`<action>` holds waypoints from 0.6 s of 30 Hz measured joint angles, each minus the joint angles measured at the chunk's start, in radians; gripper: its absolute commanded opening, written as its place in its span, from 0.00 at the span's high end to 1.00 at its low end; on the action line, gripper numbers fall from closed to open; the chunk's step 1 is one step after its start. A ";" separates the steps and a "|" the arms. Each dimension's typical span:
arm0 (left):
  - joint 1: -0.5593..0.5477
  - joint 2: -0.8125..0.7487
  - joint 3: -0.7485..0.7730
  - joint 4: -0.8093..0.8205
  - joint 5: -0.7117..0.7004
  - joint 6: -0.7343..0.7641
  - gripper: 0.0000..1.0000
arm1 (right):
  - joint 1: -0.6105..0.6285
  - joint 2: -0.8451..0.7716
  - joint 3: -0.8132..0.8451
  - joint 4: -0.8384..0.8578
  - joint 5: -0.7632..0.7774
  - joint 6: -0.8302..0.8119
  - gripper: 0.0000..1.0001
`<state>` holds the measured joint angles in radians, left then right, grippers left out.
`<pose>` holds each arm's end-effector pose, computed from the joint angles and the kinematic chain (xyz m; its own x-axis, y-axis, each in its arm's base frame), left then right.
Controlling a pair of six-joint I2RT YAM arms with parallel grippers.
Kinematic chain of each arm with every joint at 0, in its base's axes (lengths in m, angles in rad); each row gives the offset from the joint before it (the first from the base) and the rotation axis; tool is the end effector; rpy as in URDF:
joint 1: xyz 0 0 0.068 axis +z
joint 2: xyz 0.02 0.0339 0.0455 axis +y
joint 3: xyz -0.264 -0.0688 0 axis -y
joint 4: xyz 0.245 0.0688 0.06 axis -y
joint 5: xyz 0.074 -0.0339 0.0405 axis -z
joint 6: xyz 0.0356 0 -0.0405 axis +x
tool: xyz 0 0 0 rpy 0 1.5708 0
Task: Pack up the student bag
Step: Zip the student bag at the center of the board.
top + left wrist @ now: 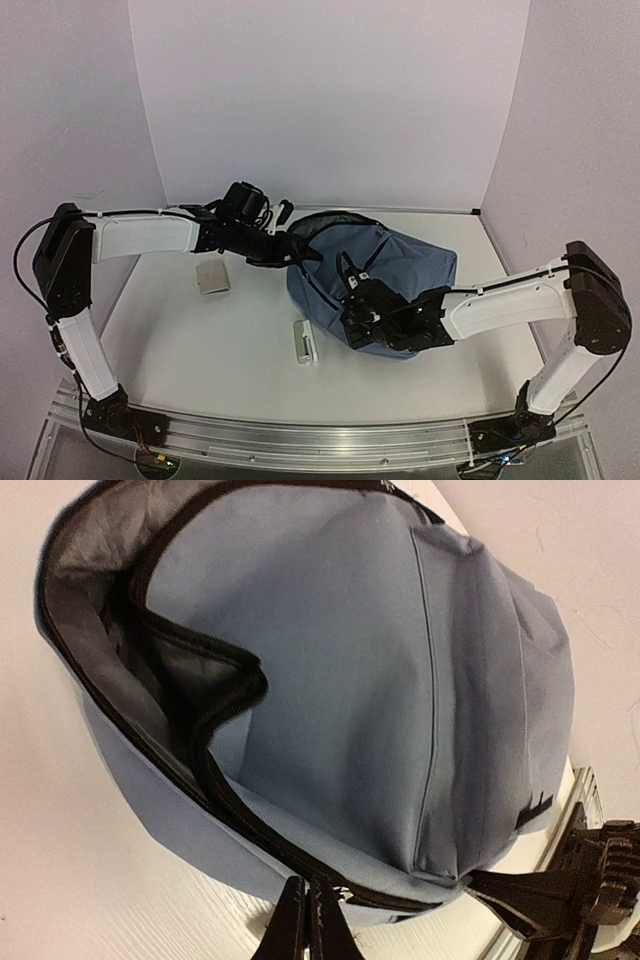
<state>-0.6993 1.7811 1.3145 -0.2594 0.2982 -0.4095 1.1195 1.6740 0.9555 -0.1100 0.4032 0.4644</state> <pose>0.3007 -0.2666 0.2433 -0.7780 0.1571 -0.6083 0.5164 0.7114 -0.4767 0.1623 0.3028 0.1813 -0.6063 -0.3063 -0.7339 -0.4927 0.8691 0.0442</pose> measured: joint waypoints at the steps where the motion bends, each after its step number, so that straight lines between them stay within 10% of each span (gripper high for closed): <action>1: 0.007 0.007 0.016 -0.007 -0.006 0.008 1.00 | 0.000 -0.004 -0.003 -0.005 -0.003 0.001 1.00; 12: 0.084 0.122 0.213 -0.148 -0.049 0.090 1.00 | 0.000 -0.077 -0.053 -0.044 -0.053 0.013 1.00; 18: 0.086 0.149 0.275 -0.207 0.026 0.127 1.00 | 0.002 -0.128 -0.055 -0.086 -0.096 0.027 0.64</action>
<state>-0.6130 1.9297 1.5890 -0.4668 0.3238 -0.2825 1.1216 1.5455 0.9004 -0.1957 0.3076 0.4917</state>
